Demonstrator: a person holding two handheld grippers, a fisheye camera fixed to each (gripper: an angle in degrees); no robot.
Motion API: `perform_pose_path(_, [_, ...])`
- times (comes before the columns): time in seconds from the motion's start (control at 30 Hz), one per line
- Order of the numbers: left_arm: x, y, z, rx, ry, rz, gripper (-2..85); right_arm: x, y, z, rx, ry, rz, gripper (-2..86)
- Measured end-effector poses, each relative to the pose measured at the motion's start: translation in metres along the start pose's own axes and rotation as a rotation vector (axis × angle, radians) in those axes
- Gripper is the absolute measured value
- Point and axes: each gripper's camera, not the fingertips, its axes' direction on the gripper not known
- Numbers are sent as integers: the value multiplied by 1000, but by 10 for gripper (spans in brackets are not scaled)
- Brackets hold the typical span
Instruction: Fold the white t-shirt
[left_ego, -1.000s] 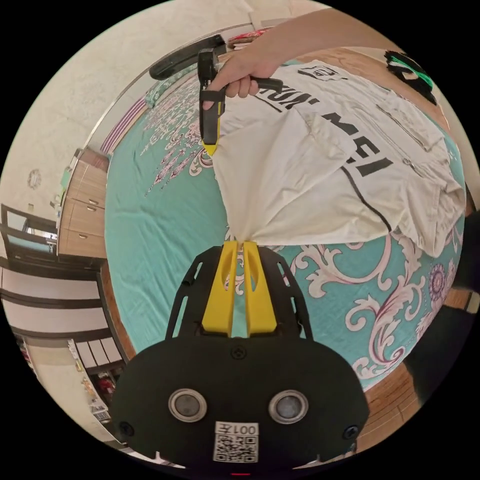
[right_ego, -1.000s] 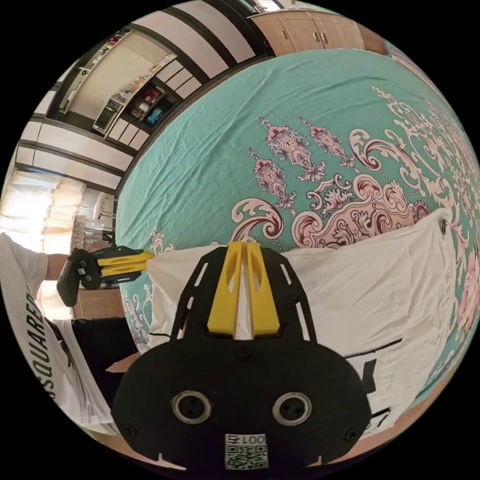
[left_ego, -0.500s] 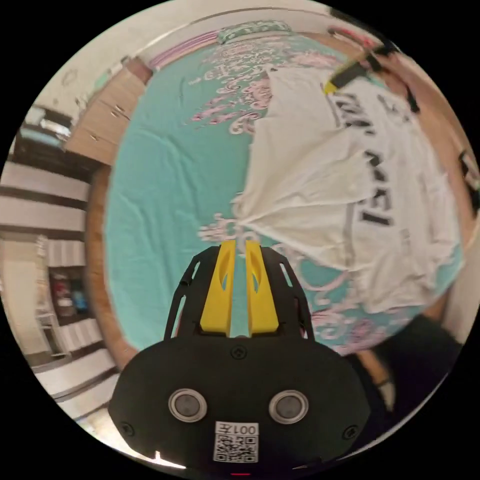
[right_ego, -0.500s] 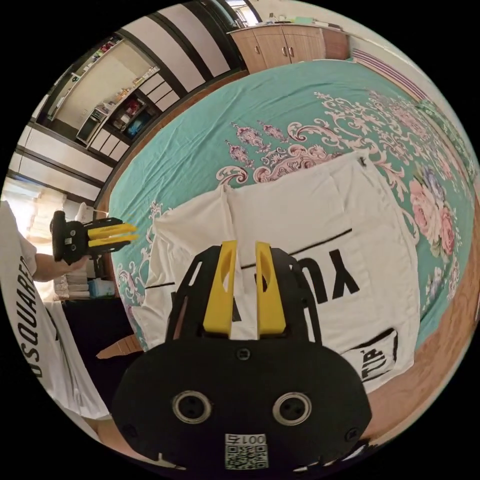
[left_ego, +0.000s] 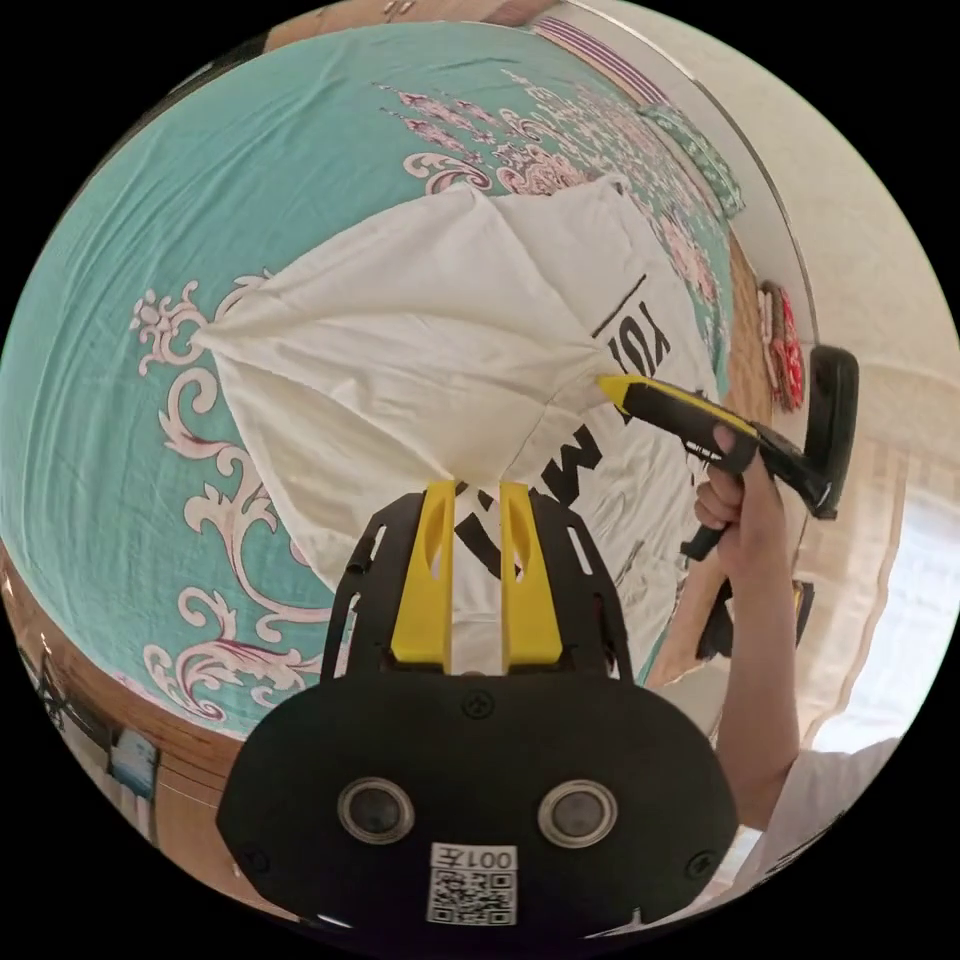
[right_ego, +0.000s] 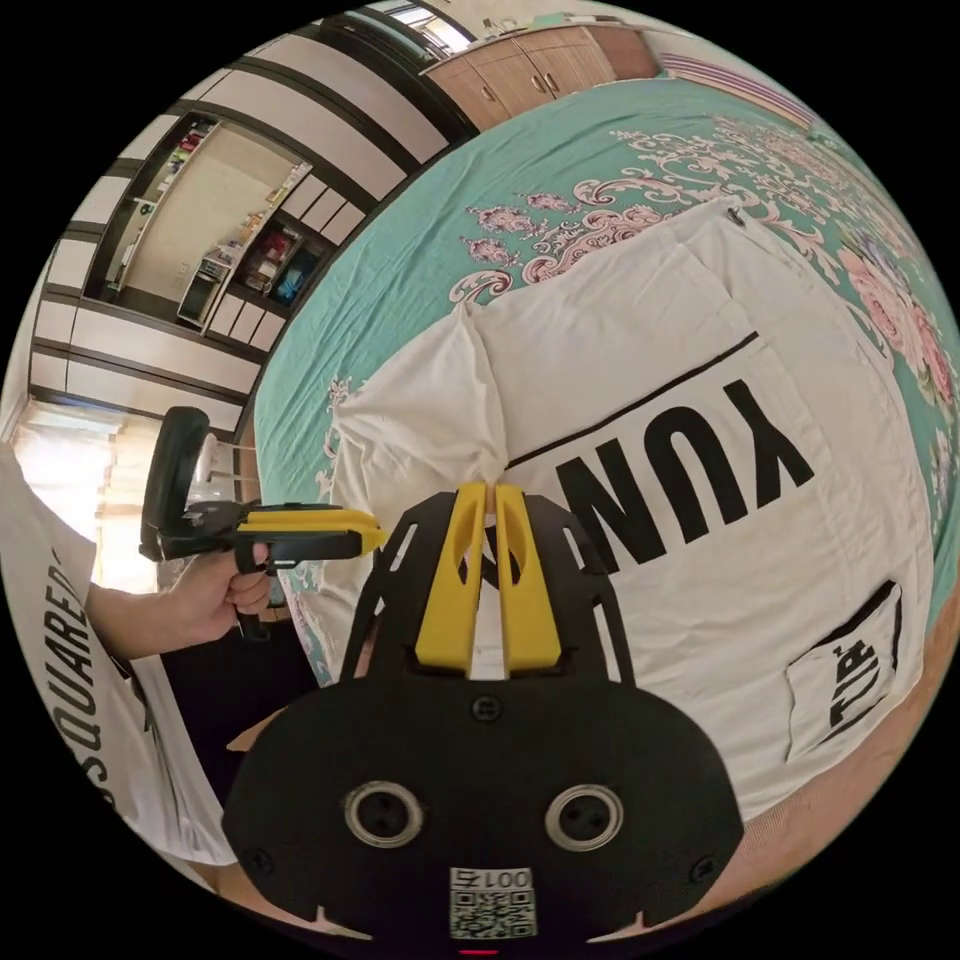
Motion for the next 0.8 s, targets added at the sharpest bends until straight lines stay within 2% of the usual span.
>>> perform_pose_path(0.2, [-41,-10,-8,33,190,-122,68,13,17,-13,71,-96,-45,13])
perform_pose_path(0.37, [-59,-18,-7,55,200,-190,82,36,32,-22,188,-367,-19,12])
perform_pose_path(0.5, [-70,-21,-11,88,131,-238,8,43,40,-18,168,-345,-35,12])
perform_pose_path(0.67, [-84,-19,-24,95,188,-192,-8,61,52,-10,150,-343,-14,10])
perform_pose_path(0.8, [-97,-17,-39,39,91,-130,-8,75,59,-6,149,-339,19,10])
